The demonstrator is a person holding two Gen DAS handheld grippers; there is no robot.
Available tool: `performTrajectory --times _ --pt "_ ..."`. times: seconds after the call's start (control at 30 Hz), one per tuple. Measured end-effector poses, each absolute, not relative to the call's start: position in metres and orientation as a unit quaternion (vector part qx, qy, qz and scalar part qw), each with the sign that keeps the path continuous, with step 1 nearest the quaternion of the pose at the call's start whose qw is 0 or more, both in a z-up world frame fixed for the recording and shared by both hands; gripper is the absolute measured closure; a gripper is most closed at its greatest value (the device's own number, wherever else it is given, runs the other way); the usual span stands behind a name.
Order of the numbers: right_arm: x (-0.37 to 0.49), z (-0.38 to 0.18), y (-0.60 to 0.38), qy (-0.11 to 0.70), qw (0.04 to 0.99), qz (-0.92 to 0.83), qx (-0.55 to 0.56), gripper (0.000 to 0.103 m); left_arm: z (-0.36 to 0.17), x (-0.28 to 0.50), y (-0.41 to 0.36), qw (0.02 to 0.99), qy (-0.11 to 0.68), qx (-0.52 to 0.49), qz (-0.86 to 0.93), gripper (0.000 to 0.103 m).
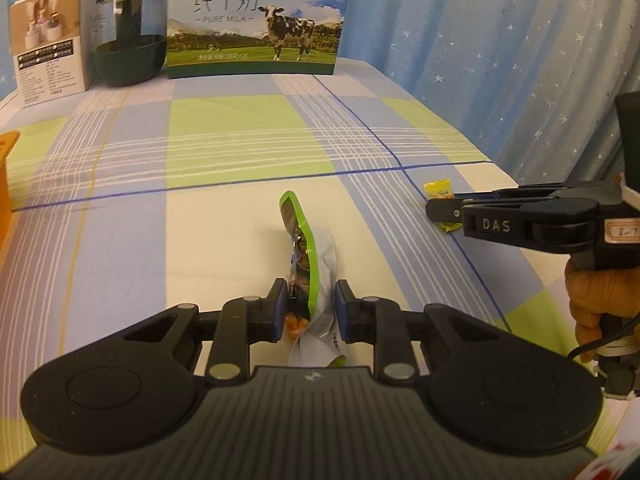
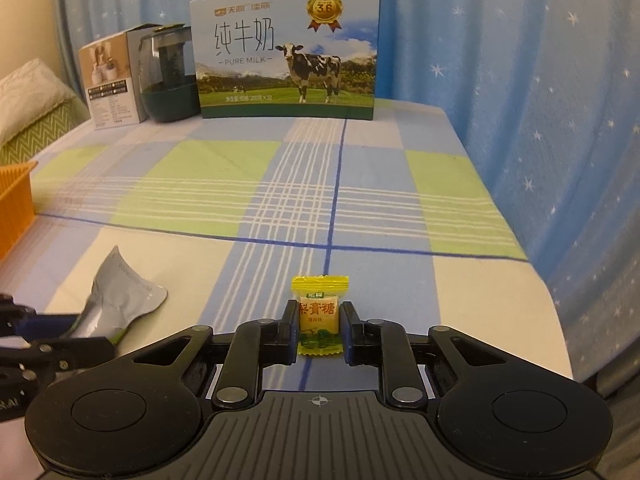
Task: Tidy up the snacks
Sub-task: 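Grasp the yellow candy with the right tool while the left tool holds its stick, then carry the candy stick and yellow candy over the orange tray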
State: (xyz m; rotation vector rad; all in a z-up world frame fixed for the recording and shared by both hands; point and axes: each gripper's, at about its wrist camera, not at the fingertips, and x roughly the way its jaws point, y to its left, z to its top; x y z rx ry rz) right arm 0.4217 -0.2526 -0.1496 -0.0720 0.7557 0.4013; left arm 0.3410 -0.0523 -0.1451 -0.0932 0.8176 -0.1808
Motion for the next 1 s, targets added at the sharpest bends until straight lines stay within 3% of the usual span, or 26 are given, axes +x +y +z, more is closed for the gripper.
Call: performTrajectory --times 1.0 --pt "0.23 -0.095 -0.198 0.4 0.894 0.193 0.058 0.082 -0.08 0.189 0.025 0.907 0.405 -0.101 -0.055 0.081"
